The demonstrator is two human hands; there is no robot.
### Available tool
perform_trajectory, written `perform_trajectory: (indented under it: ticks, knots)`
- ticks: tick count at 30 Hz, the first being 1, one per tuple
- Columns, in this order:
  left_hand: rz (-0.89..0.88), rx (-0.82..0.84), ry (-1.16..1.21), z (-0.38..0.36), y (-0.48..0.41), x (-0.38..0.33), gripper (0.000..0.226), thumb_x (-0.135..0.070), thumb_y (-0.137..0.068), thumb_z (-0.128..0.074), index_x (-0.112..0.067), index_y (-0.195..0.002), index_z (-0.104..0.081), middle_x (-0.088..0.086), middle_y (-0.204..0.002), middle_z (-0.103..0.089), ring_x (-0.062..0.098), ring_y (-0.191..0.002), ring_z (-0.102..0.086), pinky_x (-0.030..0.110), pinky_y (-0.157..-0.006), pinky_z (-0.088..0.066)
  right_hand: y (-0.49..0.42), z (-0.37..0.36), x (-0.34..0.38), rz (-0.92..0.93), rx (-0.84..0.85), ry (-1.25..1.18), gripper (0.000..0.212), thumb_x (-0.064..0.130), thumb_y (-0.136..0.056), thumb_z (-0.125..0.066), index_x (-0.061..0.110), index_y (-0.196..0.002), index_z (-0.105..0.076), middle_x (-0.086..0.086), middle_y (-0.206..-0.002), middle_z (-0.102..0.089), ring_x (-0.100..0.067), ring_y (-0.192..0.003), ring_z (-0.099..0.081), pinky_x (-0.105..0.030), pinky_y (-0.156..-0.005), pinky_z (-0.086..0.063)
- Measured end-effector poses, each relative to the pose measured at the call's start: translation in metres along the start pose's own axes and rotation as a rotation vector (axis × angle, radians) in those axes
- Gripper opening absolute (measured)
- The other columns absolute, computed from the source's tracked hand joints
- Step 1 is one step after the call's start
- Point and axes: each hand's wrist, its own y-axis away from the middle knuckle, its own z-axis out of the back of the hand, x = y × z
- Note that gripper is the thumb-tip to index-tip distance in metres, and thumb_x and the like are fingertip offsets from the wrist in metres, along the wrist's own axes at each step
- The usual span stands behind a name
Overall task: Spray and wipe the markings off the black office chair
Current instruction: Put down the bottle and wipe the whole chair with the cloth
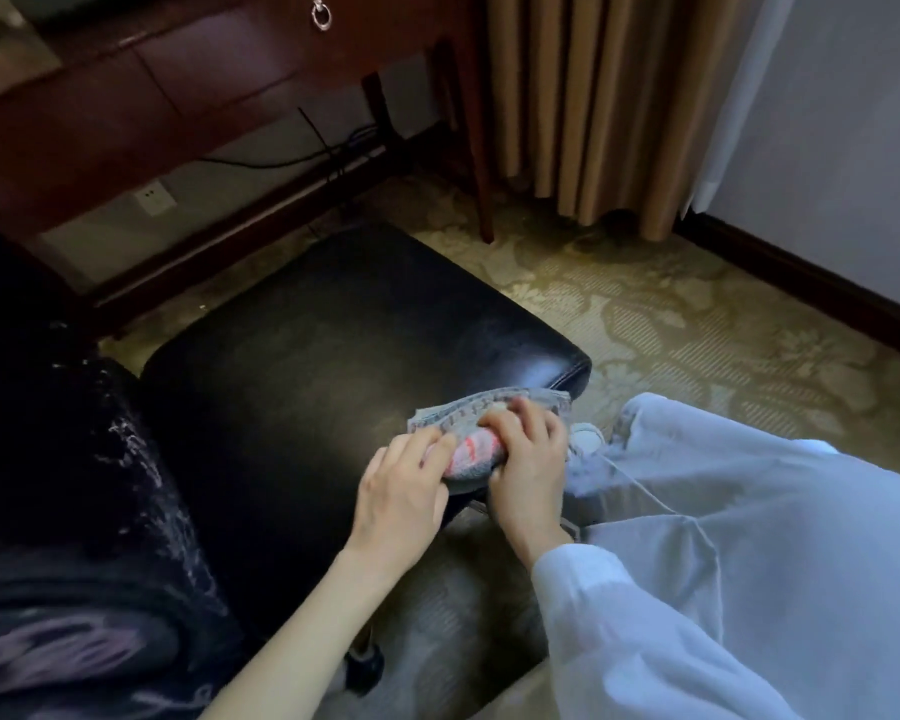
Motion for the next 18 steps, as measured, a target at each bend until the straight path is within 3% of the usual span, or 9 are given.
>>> perform_trajectory:
  ticks: [4,6,9,12,15,18]
  knots:
    - [0.058,0.013,-0.038,0.026,0.07,0.022,0.043,-0.014,-0.069,-0.059,-0.014,-0.112,-0.063,0.003,-0.108,-0.063,0.024,-0.091,-0.061,0.035,-0.071,-0.053,0.058,-0.016,0.038,0.092,0.097,0.02,0.04,0.014,-0.074,-0.043,0.021,-0.107,-0.064,-0.012,-0.13,-0.055,-0.036,-0.113,-0.043,-0.047,-0.093,-0.045]
    - [0.092,0.028,-0.069,0.037,0.103,0.031,0.048,-0.011,-0.063,-0.068,-0.015,-0.11,-0.062,0.003,-0.105,-0.063,0.024,-0.088,-0.061,0.034,-0.071,-0.053,0.082,-0.023,0.054,0.163,0.153,0.059,0.041,0.022,-0.077,-0.038,0.021,-0.108,-0.064,-0.013,-0.128,-0.058,-0.038,-0.113,-0.044,-0.049,-0.089,-0.048]
    - [0.166,0.065,-0.127,0.048,0.141,0.035,0.052,-0.009,-0.053,-0.074,-0.016,-0.104,-0.063,0.003,-0.099,-0.062,0.025,-0.082,-0.059,0.035,-0.068,-0.052,0.108,-0.029,0.068,0.32,0.231,0.112,0.035,0.02,-0.076,-0.062,0.022,-0.111,-0.063,-0.013,-0.125,-0.06,-0.038,-0.115,-0.045,-0.049,-0.082,-0.053]
    - [0.206,0.069,-0.195,0.051,0.17,0.033,0.042,-0.014,-0.054,-0.067,-0.018,-0.096,-0.063,0.003,-0.091,-0.059,0.025,-0.078,-0.057,0.035,-0.064,-0.051,0.127,-0.029,0.07,0.437,0.328,0.136,0.055,0.01,-0.061,-0.082,0.023,-0.111,-0.062,-0.013,-0.121,-0.06,-0.038,-0.108,-0.051,-0.04,-0.064,-0.057]
    - [0.206,0.043,-0.21,0.043,0.187,0.03,0.035,-0.008,-0.058,-0.065,-0.018,-0.092,-0.063,0.003,-0.088,-0.057,0.026,-0.079,-0.055,0.034,-0.062,-0.05,0.146,-0.027,0.066,0.421,0.388,0.163,0.065,0.007,-0.056,-0.084,0.027,-0.112,-0.058,-0.01,-0.117,-0.061,-0.035,-0.101,-0.059,-0.03,-0.05,-0.055]
    - [0.142,0.022,-0.207,0.029,0.185,0.024,0.037,-0.005,-0.058,-0.066,-0.017,-0.093,-0.064,0.003,-0.088,-0.057,0.025,-0.078,-0.053,0.034,-0.06,-0.049,0.153,-0.022,0.055,0.336,0.37,0.16,0.062,0.005,-0.057,-0.083,0.028,-0.11,-0.061,-0.005,-0.111,-0.06,-0.03,-0.099,-0.055,-0.027,-0.047,-0.053]
